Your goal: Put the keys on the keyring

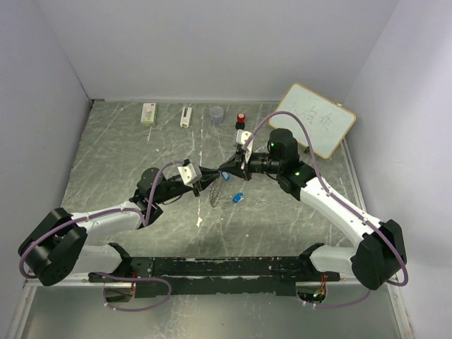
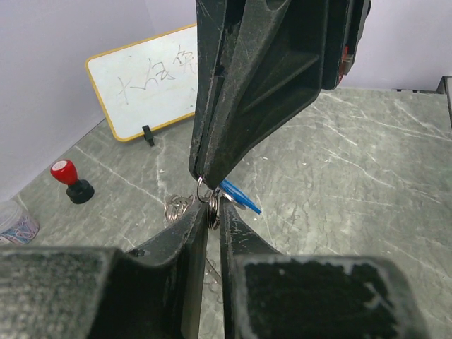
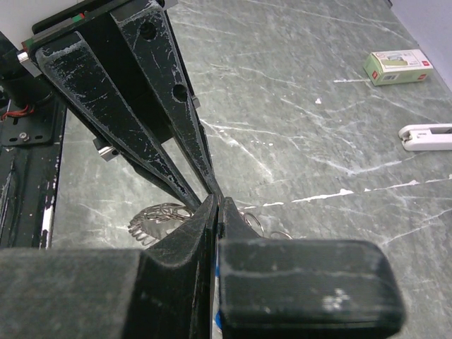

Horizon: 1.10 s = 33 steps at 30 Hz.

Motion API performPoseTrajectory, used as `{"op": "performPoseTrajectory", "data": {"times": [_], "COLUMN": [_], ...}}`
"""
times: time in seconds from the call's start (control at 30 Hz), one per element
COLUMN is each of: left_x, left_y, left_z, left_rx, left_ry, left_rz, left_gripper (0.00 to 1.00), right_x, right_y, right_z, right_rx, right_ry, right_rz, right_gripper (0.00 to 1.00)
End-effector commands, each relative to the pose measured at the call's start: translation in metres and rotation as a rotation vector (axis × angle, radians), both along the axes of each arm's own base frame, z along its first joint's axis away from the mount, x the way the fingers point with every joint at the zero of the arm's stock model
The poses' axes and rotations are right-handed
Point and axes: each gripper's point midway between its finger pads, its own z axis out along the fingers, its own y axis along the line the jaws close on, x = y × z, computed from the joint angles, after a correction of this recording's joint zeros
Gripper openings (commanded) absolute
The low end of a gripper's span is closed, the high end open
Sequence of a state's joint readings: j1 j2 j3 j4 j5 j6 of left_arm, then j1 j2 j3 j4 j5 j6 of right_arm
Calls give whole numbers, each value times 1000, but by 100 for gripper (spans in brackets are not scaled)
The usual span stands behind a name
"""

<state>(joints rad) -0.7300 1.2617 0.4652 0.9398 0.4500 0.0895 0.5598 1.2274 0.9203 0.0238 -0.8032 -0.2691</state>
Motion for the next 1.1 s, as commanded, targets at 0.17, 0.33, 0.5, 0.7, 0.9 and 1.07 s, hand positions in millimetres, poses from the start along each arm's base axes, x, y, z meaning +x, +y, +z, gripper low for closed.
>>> {"op": "performPoseTrajectory", "data": {"times": [0.17, 0.33, 0.5, 0.7, 0.9, 1.07], "left_x": [-13, -15, -13, -12, -8, -4], "left_y": [-6, -5, -5, -5, -5, -4], "left_z": [41, 42, 44, 45, 44, 43], "left_rx": [-88, -92, -91, -90, -88, -91], "left_ry": [-112, -120, -123, -124, -114, -108], "left_rz": [-72, -73, -67, -61, -45, -25], "left_gripper": [28, 37, 37, 29, 20, 37], "right_x": [1, -2, -3, -5, -9, -14], "right_y": [2, 2, 3, 2, 1, 1], "right_z": [1, -3, -5, -9, -10, -10], "right_rx": [-17, -33, -39, -50, -51, -52], "right_ry": [11, 27, 37, 48, 49, 52], "right_rz": [26, 42, 52, 64, 74, 91], "right_gripper": [0, 0, 0, 0, 0, 0]}}
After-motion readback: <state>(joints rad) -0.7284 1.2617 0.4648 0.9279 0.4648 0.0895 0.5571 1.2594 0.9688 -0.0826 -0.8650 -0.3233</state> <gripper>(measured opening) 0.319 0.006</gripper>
